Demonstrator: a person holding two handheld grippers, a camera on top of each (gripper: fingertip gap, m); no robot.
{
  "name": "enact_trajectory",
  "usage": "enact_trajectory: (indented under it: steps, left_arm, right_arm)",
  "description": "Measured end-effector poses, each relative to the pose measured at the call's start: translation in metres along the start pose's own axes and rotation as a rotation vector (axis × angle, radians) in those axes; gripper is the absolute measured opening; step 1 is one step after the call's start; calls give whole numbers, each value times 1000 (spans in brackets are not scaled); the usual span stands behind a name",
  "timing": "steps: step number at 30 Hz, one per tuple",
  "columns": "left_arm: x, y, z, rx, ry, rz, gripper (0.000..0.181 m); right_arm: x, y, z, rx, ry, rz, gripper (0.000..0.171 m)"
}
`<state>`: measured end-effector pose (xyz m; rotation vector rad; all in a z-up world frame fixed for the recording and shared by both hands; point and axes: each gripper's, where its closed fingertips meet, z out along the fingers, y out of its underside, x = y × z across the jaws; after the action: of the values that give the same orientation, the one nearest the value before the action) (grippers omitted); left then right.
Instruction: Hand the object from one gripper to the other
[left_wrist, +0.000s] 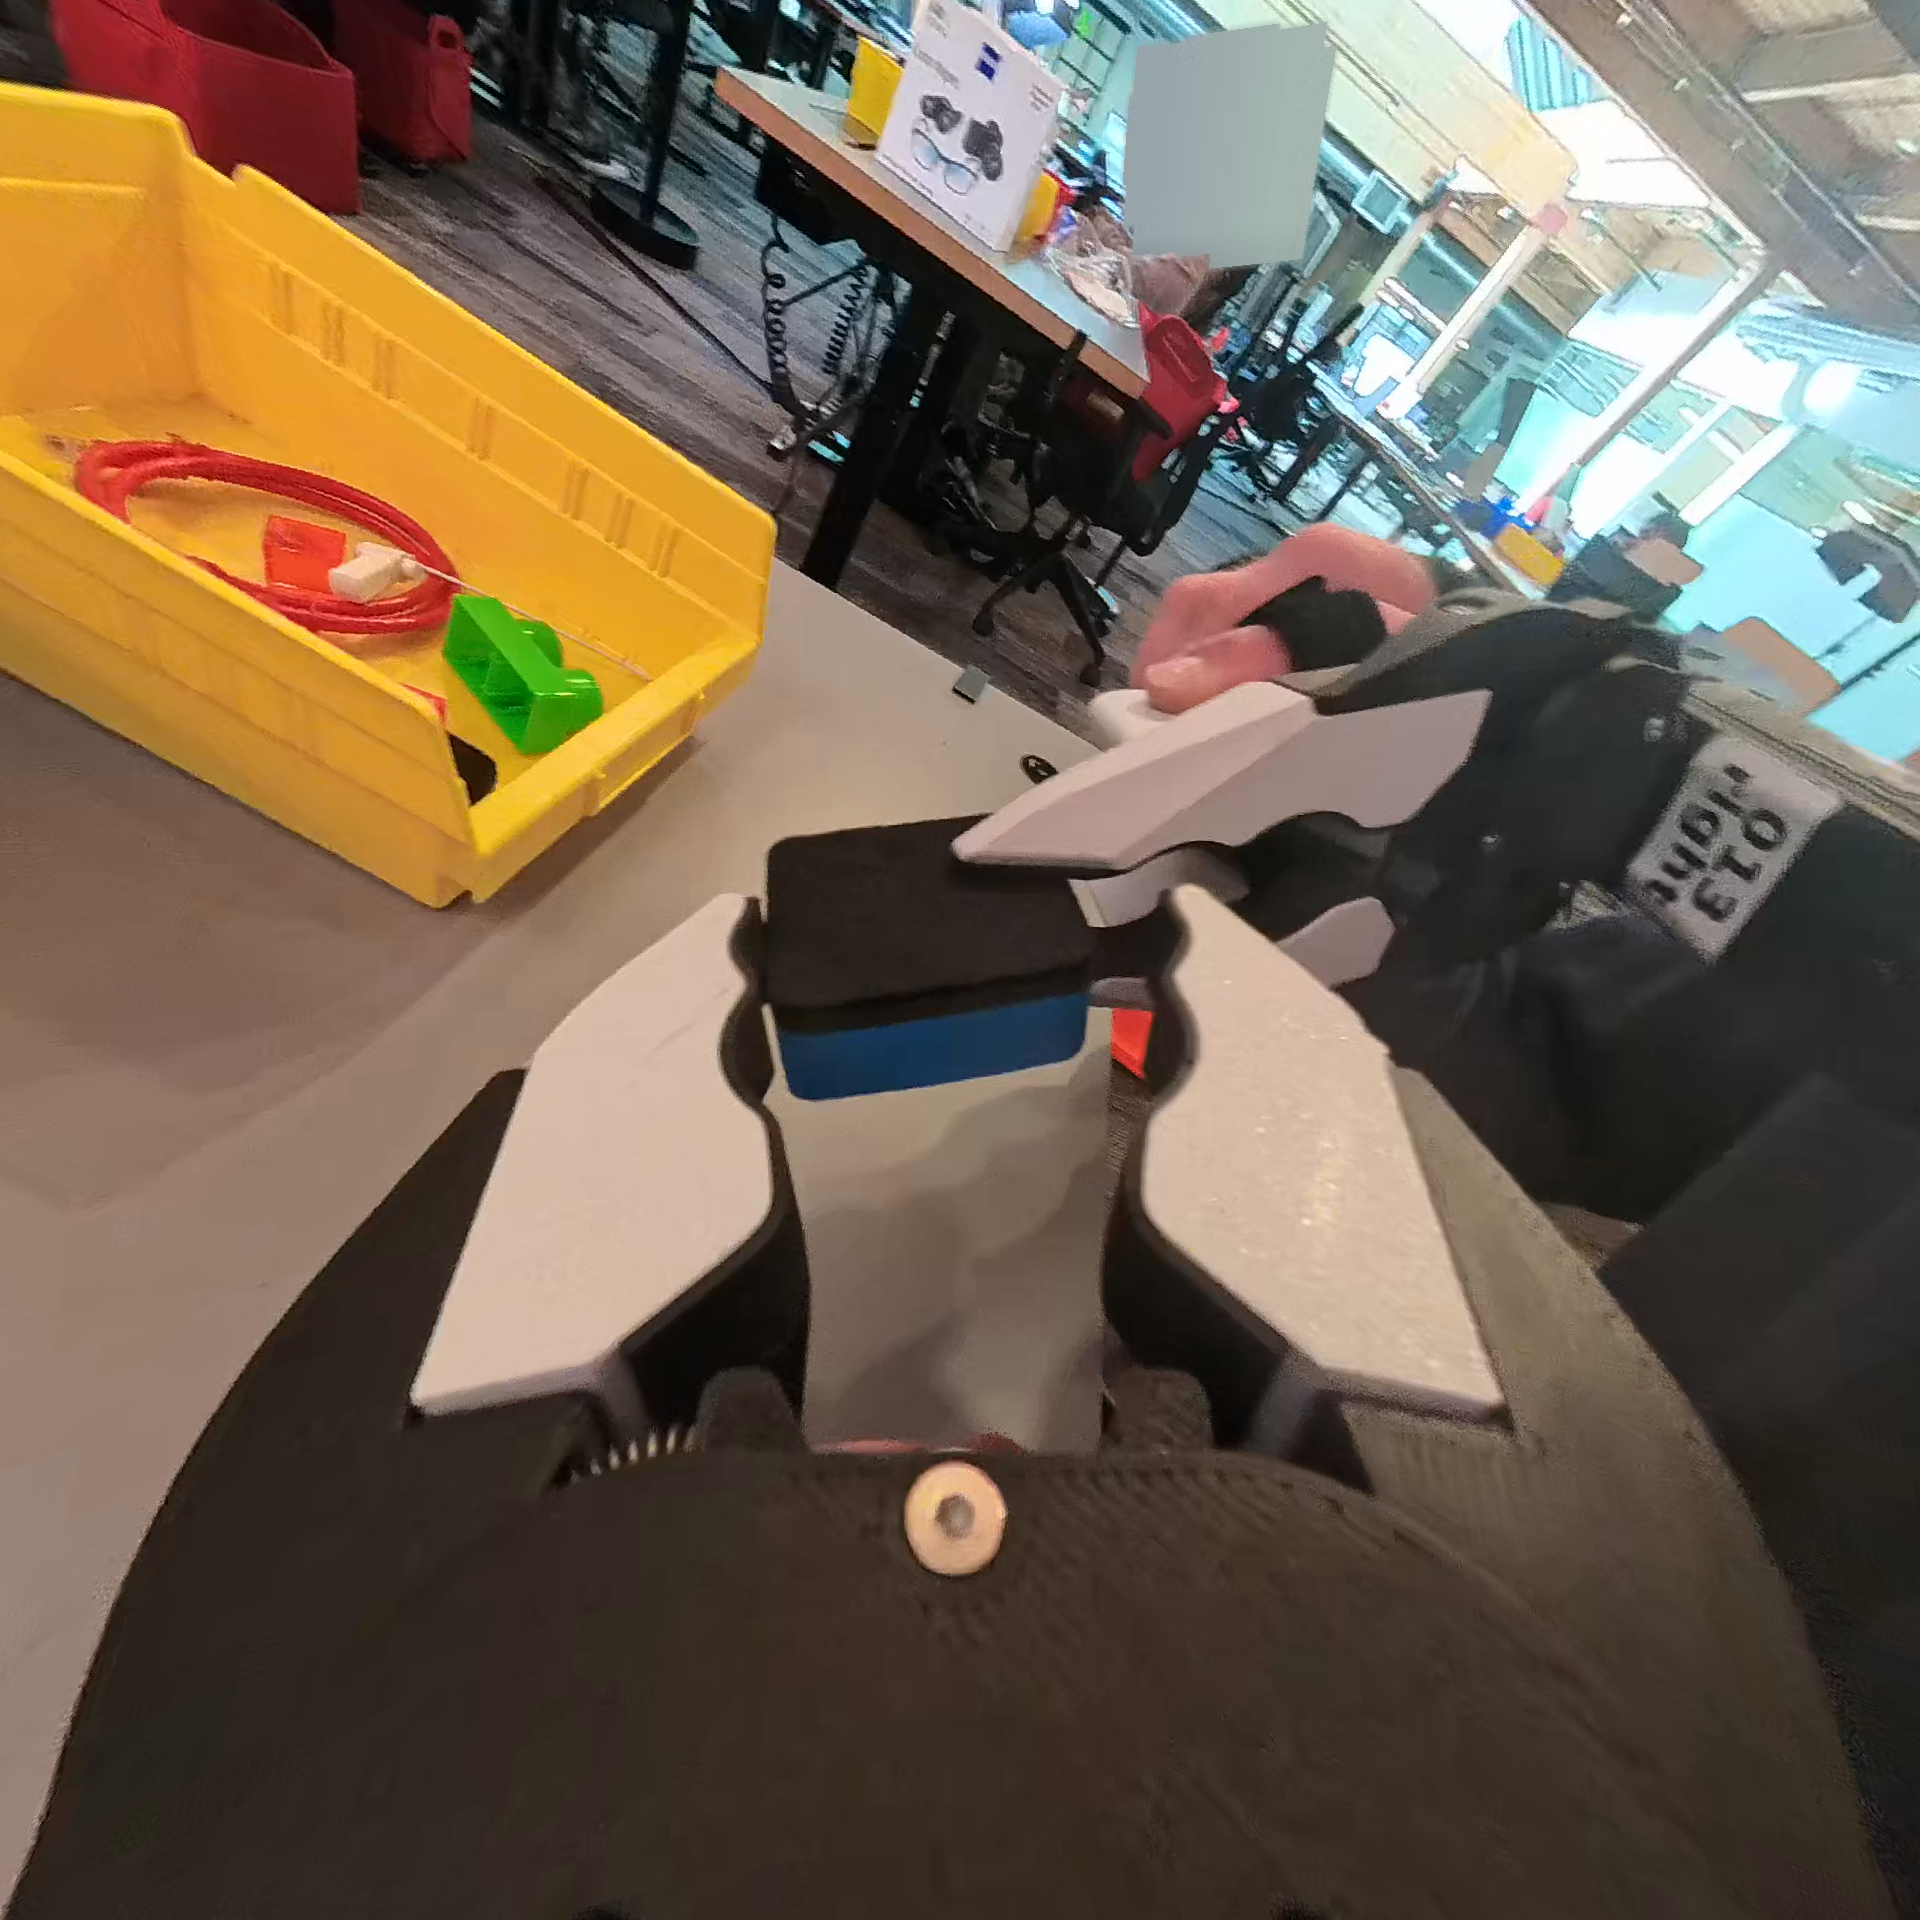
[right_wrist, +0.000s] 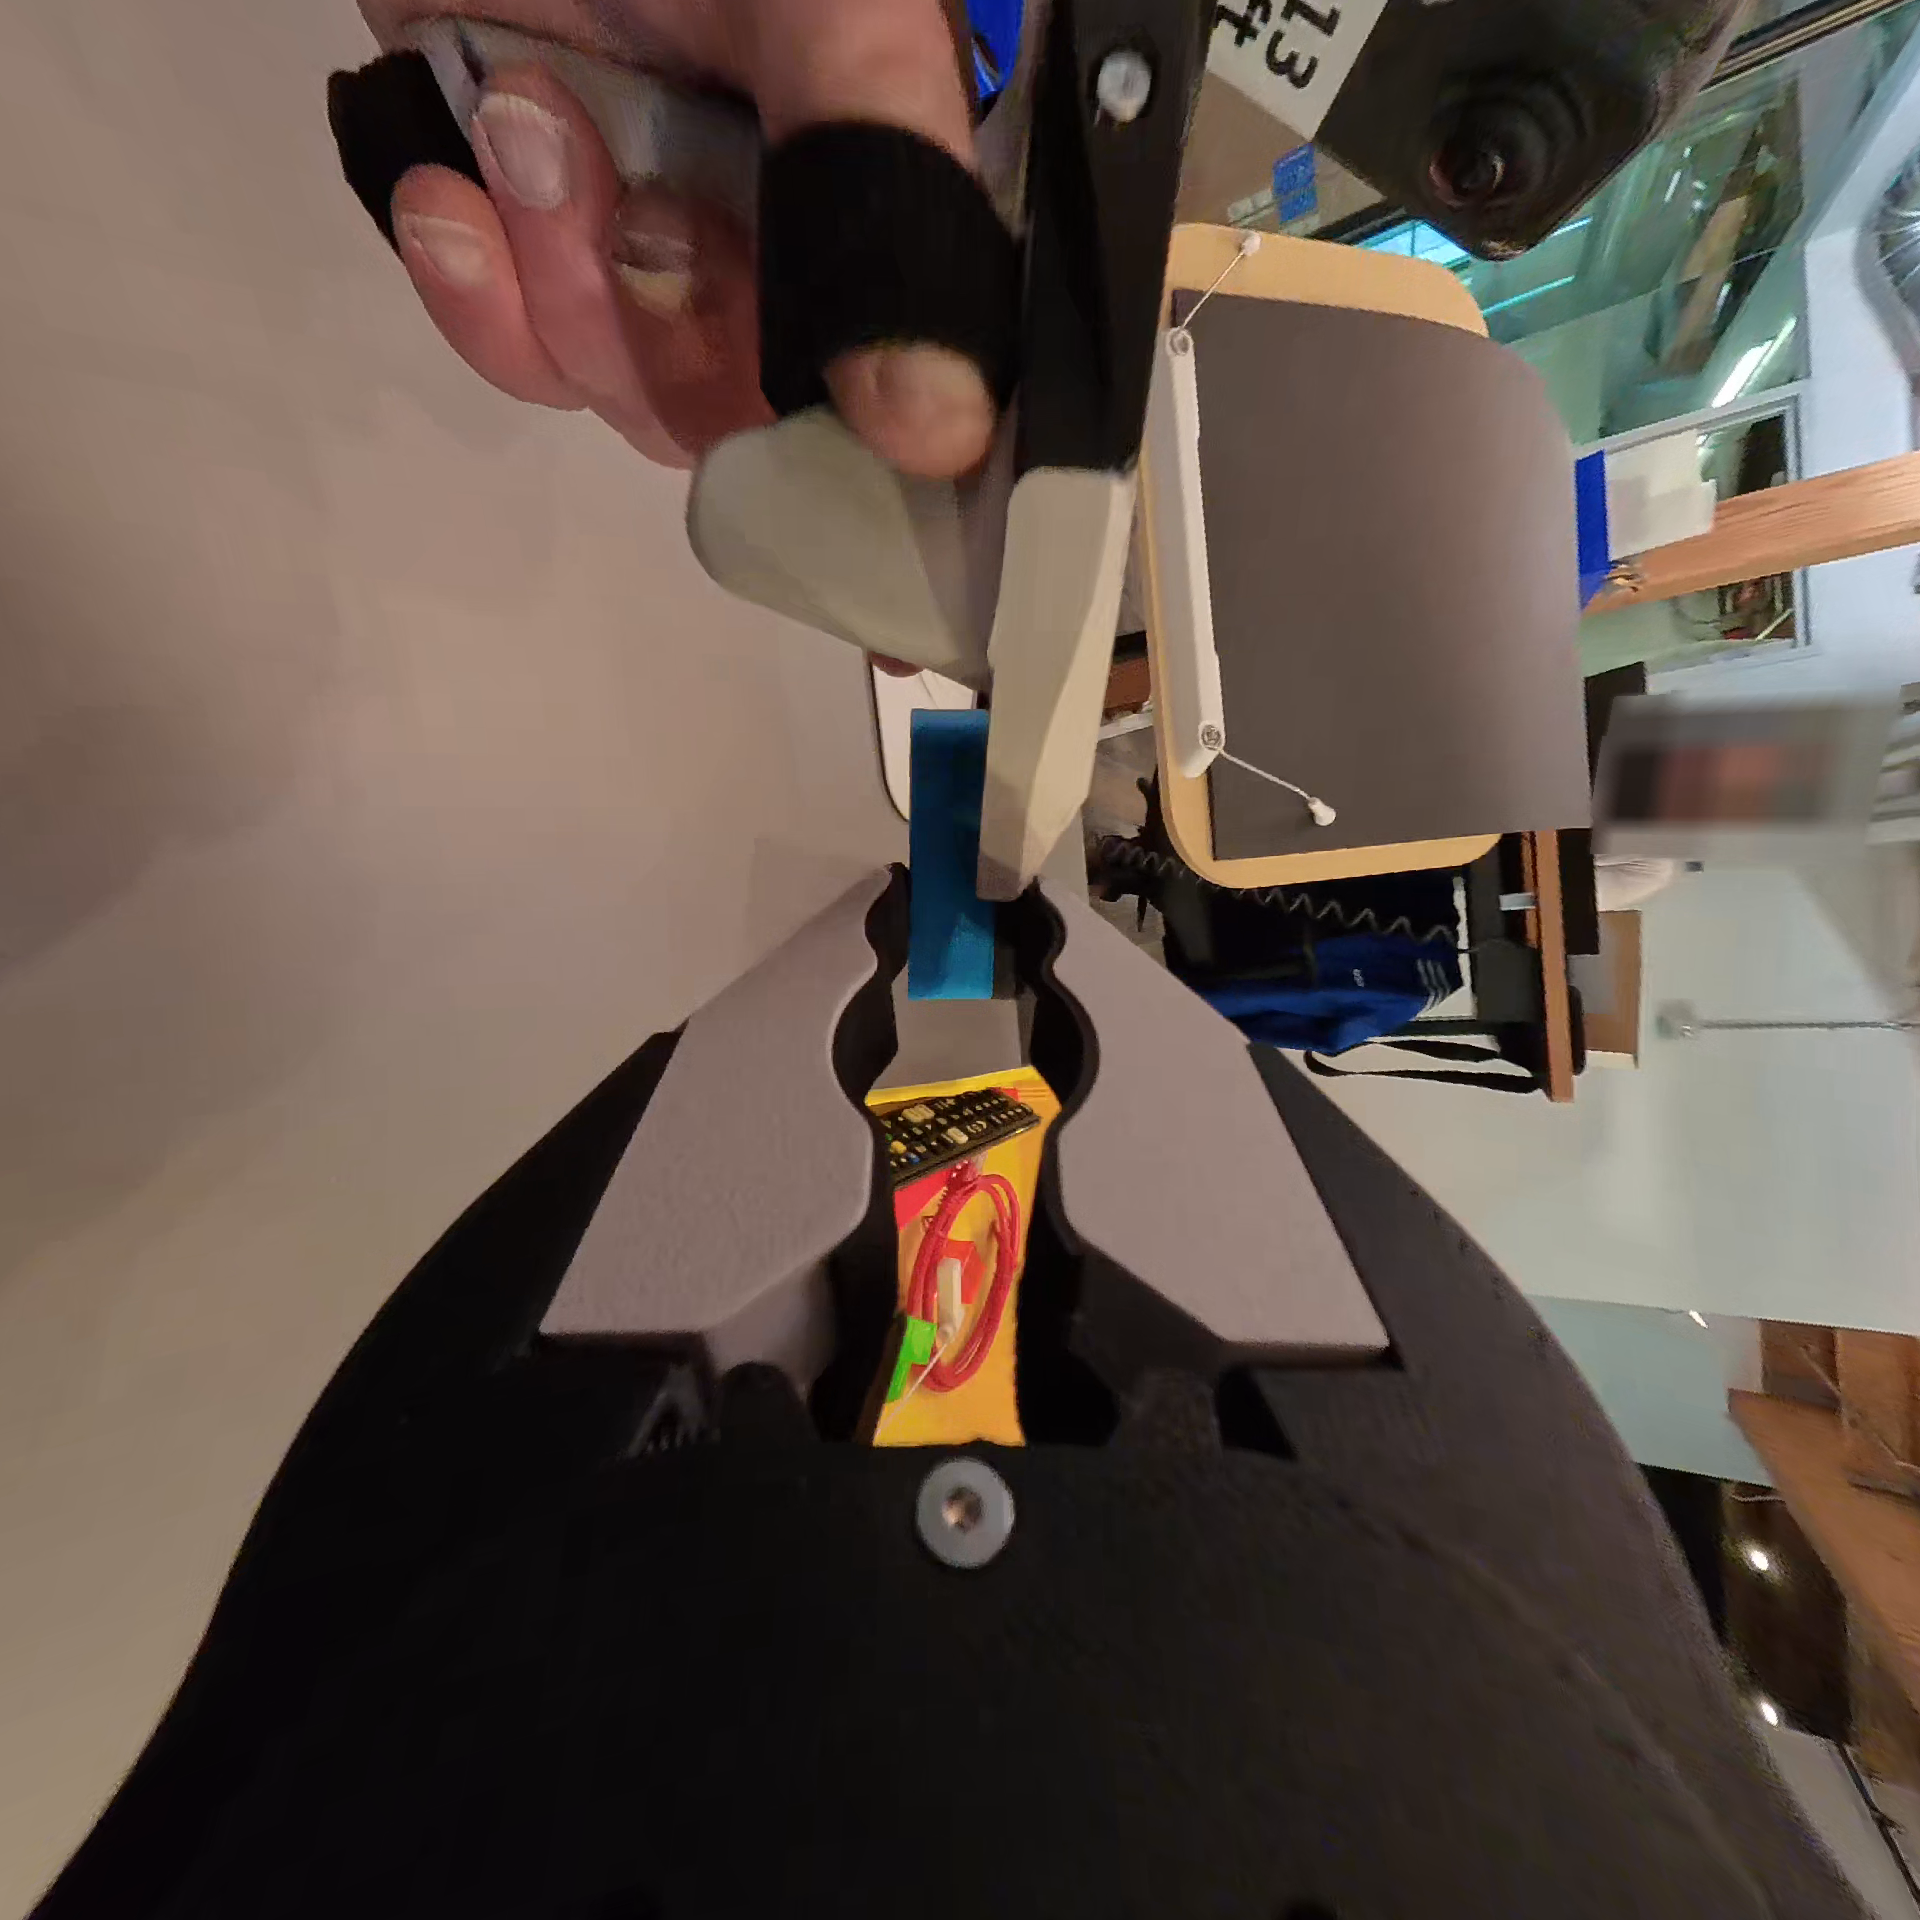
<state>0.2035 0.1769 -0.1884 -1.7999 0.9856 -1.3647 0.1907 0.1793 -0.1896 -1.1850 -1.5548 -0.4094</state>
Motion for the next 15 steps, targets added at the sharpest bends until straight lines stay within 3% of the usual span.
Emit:
enact_trajectory:
  steps: [1,7,9,15]
  left_arm:
    - [-4,-1,-1,9,-19,3,59]
    - [-4,-4,-5,35,-22,30,58]
    - [-5,-4,-6,34,-30,58,58]
    - [-11,-11,-26,124,-29,185,58]
  right_arm:
    - [1,-1,0,2,8,4,18]
    - [5,-4,1,10,39,-2,18]
    - [4,-7,-1,56,11,50,26]
    - [8,-18,-14,367,-202,637,59]
